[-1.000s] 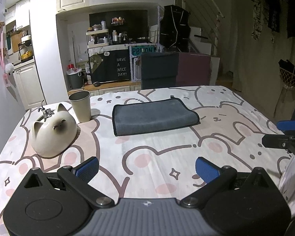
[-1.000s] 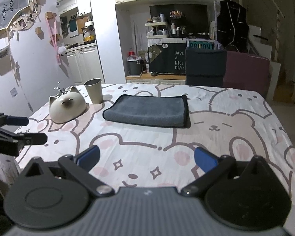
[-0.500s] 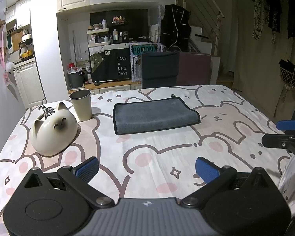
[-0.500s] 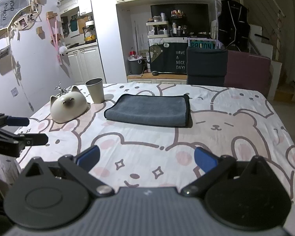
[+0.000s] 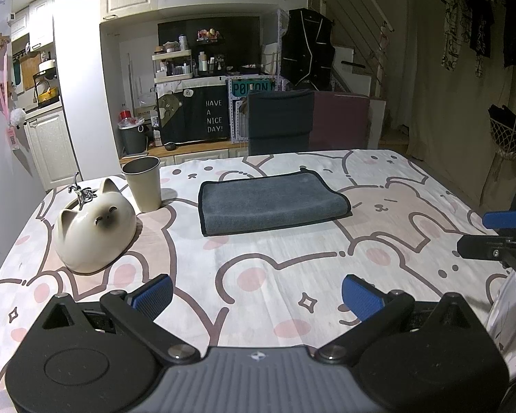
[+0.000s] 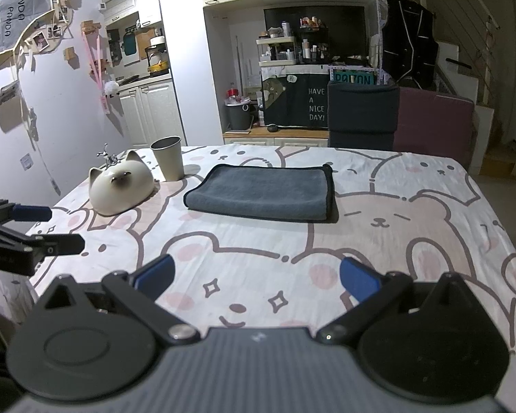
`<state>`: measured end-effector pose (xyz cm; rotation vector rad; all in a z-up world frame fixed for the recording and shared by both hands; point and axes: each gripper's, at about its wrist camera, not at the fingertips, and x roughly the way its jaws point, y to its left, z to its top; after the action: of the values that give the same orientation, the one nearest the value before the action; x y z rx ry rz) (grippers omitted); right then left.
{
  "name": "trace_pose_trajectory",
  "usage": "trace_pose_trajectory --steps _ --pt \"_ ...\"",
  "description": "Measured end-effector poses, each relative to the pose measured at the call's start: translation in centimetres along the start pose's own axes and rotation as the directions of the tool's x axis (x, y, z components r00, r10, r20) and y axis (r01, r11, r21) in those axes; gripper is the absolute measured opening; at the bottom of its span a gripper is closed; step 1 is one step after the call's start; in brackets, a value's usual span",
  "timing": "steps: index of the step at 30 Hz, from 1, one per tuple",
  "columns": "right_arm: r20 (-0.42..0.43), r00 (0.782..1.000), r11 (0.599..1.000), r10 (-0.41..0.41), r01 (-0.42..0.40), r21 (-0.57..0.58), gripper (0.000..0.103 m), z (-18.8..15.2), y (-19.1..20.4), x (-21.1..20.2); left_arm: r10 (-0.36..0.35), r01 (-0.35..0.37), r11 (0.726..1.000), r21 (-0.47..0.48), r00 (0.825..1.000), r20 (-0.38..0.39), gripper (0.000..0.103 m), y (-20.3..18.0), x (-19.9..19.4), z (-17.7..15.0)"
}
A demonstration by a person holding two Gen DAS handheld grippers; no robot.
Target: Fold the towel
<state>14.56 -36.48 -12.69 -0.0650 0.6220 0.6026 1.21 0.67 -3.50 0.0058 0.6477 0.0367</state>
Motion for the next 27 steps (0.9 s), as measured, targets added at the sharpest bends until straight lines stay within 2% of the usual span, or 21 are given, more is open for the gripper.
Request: trace_pose_trajectory --steps 27 --pt "-0.002 1.000 1.000 0.004 -0.004 0.004 0.103 -0.10 0.36 0.13 0.001 -0.001 1.000 -0.001 1.000 0.001 0.103 0.11 -0.02 -0.04"
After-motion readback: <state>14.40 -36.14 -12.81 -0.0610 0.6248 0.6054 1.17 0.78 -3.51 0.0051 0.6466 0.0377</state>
